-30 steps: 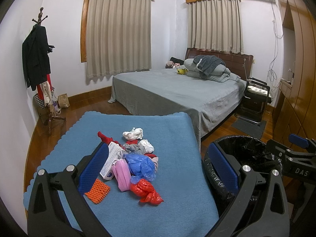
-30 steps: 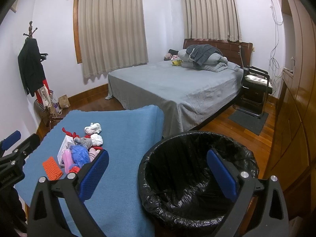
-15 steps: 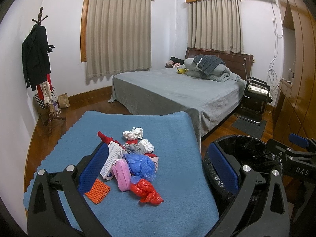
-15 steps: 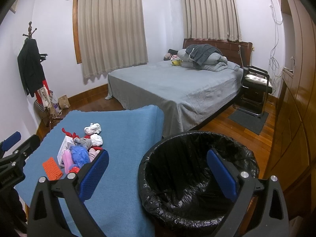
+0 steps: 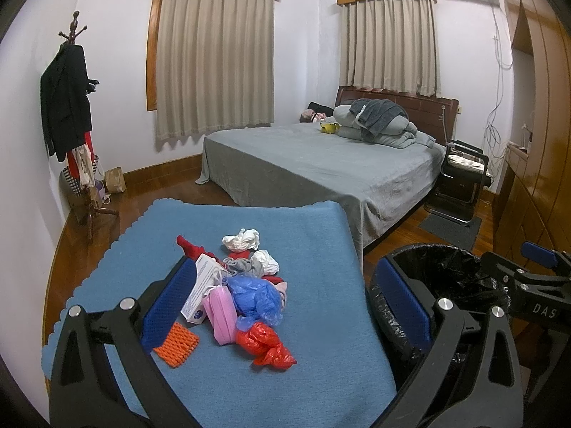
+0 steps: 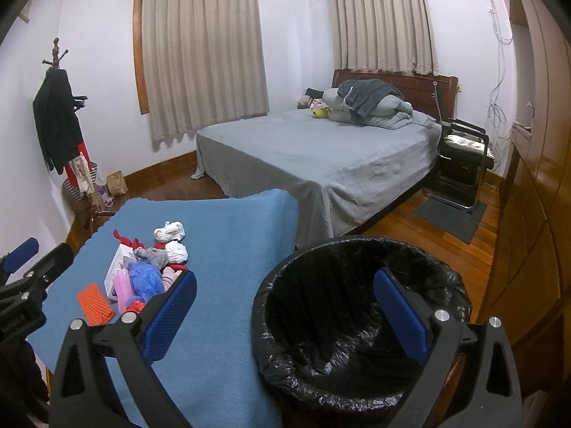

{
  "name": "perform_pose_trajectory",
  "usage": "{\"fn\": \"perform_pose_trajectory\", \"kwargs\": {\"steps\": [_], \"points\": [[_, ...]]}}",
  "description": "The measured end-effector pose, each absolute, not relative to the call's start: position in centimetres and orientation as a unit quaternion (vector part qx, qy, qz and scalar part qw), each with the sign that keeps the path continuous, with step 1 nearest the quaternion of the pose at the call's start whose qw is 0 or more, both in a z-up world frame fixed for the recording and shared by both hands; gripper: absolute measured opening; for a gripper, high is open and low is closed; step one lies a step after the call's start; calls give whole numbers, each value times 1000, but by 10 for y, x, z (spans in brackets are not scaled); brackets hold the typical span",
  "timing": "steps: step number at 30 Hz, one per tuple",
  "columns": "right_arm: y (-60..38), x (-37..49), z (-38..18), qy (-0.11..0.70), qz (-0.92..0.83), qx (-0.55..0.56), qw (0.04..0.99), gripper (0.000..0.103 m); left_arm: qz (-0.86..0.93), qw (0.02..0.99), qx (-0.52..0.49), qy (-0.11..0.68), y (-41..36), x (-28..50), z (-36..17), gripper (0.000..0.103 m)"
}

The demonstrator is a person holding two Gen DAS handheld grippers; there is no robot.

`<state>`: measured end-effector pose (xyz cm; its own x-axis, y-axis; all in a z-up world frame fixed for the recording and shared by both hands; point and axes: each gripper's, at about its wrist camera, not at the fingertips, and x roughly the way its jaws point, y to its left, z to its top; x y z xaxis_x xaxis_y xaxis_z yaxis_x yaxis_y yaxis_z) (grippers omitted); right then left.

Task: Collect trash
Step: 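Reach the right gripper to the red plastic bag and grasp it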

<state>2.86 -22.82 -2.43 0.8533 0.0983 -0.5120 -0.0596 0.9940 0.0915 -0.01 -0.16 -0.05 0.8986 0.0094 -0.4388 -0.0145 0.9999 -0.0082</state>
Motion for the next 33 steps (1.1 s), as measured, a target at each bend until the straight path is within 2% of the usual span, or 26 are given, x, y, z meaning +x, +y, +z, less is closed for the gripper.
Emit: {"fn": "perform_pose_trajectory", "kwargs": {"steps": [9, 20, 26, 33], "points": [[-207, 41, -35, 267, 57, 37, 961, 97, 12, 973, -14, 229, 9, 2, -8, 98], [-162, 70, -64, 276, 103, 28, 955, 97, 91, 963, 4, 255, 77, 21, -50, 98], [-123, 81, -94, 294, 142, 13, 945, 89, 109, 956, 7, 272, 104, 22, -72, 98], [-85, 85, -119, 318, 188, -1, 929, 85, 122, 947, -10, 298, 129, 28, -99, 98]]}}
